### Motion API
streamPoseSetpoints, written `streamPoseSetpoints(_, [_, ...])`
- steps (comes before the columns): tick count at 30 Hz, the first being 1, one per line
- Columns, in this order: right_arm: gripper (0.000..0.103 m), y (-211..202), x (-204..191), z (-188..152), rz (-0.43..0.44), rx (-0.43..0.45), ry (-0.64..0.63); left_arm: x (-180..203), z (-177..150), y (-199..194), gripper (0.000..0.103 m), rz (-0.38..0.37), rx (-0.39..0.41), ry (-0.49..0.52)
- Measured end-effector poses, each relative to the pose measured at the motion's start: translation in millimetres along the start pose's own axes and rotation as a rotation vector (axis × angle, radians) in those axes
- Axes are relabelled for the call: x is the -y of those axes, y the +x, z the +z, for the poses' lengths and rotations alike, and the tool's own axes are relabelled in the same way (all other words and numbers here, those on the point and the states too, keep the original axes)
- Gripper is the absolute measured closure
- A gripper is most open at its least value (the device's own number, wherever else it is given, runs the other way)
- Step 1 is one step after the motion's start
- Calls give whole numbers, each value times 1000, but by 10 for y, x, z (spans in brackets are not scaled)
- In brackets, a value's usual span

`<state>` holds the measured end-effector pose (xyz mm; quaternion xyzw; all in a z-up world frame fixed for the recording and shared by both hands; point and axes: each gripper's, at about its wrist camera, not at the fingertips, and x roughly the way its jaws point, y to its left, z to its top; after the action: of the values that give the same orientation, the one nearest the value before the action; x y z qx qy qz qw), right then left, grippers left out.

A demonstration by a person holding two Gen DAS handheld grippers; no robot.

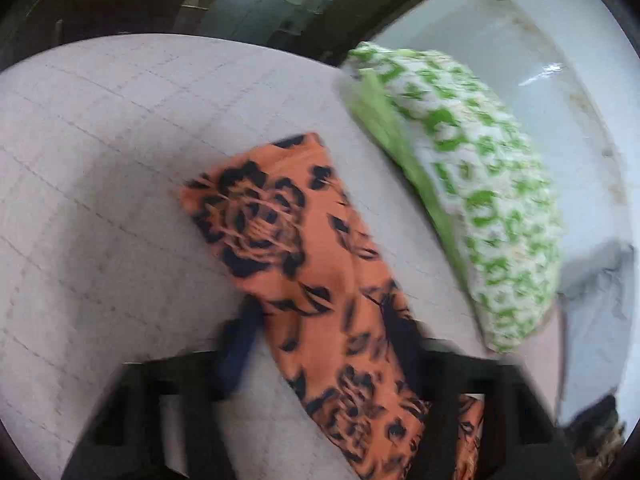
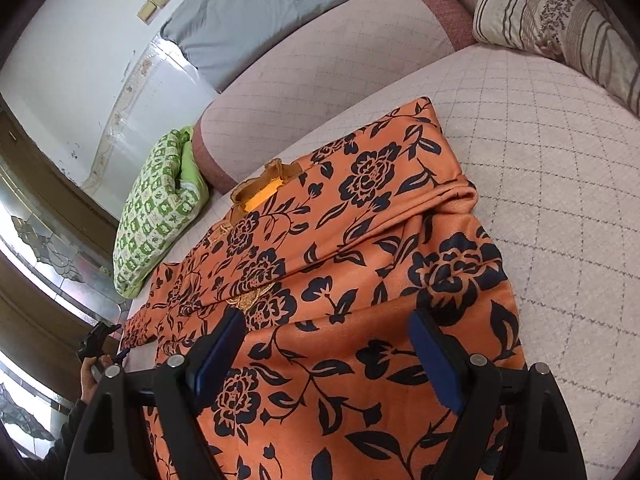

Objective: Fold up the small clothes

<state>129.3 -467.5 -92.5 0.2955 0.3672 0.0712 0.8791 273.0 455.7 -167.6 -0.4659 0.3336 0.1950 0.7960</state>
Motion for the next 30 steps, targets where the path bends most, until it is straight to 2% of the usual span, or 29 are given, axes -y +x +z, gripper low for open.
streamPoseSetpoints(1, [18,-16,-6,-5,-3,6,-5,-38,24,61,97,55,-19,-12])
streamPoseSetpoints(2, [18,-23,-6,-9,-6,9,-8,-87,26,75,97,49,-20,-35])
streamPoseSetpoints(3, [18,-19,1,-11,-6,7,-11,-47,20,73,97,68,-12,-13])
streamPoseSetpoints(5, [18,-16,18,-13,-4,8,-6,159,-25,16,98,160,23,87])
streamPoseSetpoints(6, [18,-28,30,-11,4,15,-2,244,-48,-28,98,184,42,113])
streamPoseSetpoints(8, [18,-80,48,-6,20,39,1,631,-186,-273,98,193,128,255])
streamPoseSetpoints(11, [18,-177,91,15,38,79,2,1379,-663,-733,98,139,276,537])
streamPoseSetpoints(13, [18,-259,147,39,70,109,28,1932,-1217,-1104,98,48,371,712])
streamPoseSetpoints(17, [18,-423,237,93,110,159,70,2793,-2392,-1490,97,-148,428,976])
streamPoseSetpoints(19, [18,-517,291,113,121,187,90,3056,-3024,-1537,97,-239,396,1075])
streamPoseSetpoints(20, [18,-547,323,120,125,195,104,3177,-3403,-1469,96,-278,342,1143])
streamPoseSetpoints(22, [18,-568,398,125,141,198,142,3276,-3907,-1254,92,-292,251,1222])
streamPoseSetpoints(23, [17,-561,432,128,148,195,163,3290,-4211,-1020,86,-287,150,1270])
streamPoseSetpoints(24, [17,-546,461,130,156,188,181,3284,-4420,-782,55,-261,24,1329])
streamPoseSetpoints(25, [17,-530,473,133,165,179,191,3239,-4555,-584,49,-240,-85,1362])
streamPoseSetpoints(26, [17,-517,480,132,172,170,197,3107,-4668,-377,49,-205,-192,1375])
streamPoseSetpoints(27, [17,-513,474,129,173,165,198,3010,-4693,-295,49,-171,-233,1385])
streamPoseSetpoints(28, [17,-517,461,130,177,163,193,2897,-4641,-310,49,-159,-224,1382])
streamPoseSetpoints(30, [16,-527,444,129,180,163,189,2778,-4424,-476,47,-188,-173,1365])
